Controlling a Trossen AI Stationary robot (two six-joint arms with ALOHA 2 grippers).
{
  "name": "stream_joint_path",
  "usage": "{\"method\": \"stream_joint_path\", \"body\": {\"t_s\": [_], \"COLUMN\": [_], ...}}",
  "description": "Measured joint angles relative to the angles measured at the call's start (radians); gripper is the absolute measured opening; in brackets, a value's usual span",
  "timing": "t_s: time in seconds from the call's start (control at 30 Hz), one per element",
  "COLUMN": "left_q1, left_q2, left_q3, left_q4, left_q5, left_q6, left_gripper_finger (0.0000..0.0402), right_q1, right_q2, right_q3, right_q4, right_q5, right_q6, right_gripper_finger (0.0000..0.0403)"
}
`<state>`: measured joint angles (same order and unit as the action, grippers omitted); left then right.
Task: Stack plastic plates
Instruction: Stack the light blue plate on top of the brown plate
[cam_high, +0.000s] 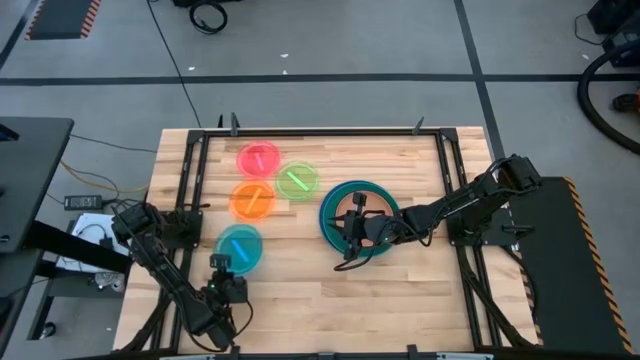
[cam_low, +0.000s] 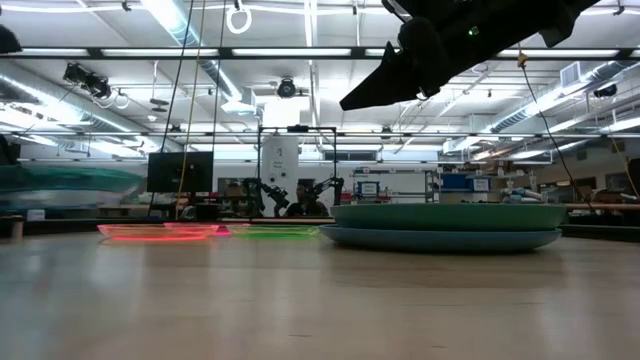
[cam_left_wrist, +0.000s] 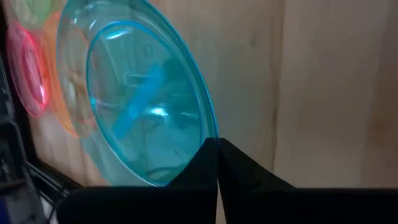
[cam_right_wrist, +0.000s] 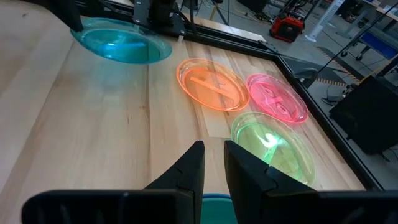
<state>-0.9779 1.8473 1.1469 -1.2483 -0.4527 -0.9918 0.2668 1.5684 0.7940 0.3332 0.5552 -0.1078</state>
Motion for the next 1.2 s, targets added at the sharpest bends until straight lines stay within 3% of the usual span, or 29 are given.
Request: {"method": "stream_joint_path", "body": {"t_s": [0.6,1.2], "left_q1": [0.126,0.180], "left_q2": [0.000,-0.001], "left_q3": [0.067,0.067], "left_q4": [0.008,0.029], "left_q5": [-0.027,-0.178], "left_q6": [0.393,0.640], "left_gripper_finger": [0.0005,0.0005], "right_q1": [0.000,0.000], "right_q2": [0.000,0.000], "right_q3": [0.000,0.000], "right_q4": [-0.023,-0.049], "right_q5": [0.000,0.000], "right_q6": [0.004,0.046], "right_gripper_finger": [0.0071,0.0071]}}
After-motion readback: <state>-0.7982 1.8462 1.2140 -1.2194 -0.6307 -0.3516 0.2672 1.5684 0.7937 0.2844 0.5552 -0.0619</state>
